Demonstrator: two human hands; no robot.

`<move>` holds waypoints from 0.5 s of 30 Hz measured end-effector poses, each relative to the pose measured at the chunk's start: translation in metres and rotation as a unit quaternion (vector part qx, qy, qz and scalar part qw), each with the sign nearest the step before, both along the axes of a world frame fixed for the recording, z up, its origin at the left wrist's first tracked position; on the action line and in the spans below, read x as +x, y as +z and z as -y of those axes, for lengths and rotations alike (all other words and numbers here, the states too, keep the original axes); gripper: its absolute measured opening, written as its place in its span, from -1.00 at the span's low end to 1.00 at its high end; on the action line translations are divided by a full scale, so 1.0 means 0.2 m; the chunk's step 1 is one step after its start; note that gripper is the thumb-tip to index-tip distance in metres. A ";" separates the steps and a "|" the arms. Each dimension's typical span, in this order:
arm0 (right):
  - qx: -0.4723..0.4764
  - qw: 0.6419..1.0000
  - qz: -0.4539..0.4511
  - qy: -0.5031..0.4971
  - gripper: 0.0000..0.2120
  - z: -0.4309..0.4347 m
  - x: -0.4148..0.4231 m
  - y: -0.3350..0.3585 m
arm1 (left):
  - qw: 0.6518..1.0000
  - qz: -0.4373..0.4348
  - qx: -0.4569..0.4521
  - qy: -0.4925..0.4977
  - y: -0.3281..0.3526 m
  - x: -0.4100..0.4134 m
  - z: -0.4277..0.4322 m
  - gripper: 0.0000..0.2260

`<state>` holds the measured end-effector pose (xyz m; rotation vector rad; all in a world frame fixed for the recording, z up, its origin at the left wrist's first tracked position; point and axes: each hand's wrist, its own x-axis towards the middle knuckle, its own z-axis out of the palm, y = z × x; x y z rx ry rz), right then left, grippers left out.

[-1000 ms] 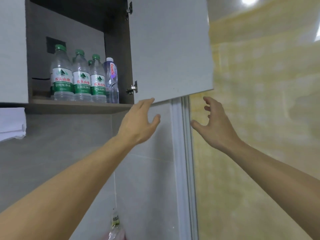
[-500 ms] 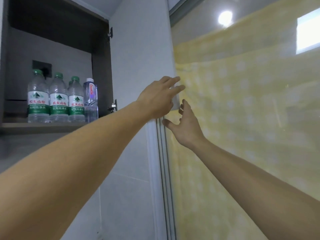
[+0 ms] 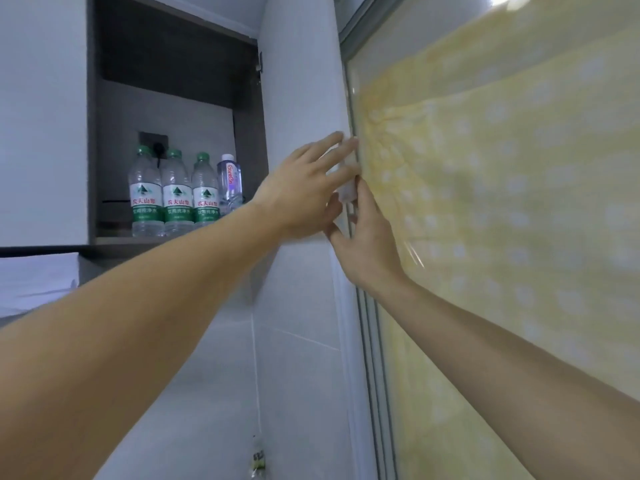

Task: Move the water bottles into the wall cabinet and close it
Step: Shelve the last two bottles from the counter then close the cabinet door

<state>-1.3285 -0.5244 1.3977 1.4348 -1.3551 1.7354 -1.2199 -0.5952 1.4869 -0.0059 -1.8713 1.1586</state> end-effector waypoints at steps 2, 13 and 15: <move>-0.014 0.999 -0.023 0.022 -0.19 0.05 0.09 0.00 | 1.000 -0.008 -0.011 0.008 -0.01 0.12 0.04 -0.51; -0.027 0.986 -0.142 0.084 -0.31 0.45 0.51 0.10 | 0.989 -0.099 0.018 0.108 -0.14 0.68 0.21 -0.58; -0.023 0.984 -0.162 0.069 -0.34 0.55 0.56 0.13 | 0.984 -0.120 0.019 0.127 -0.15 0.73 0.27 -0.62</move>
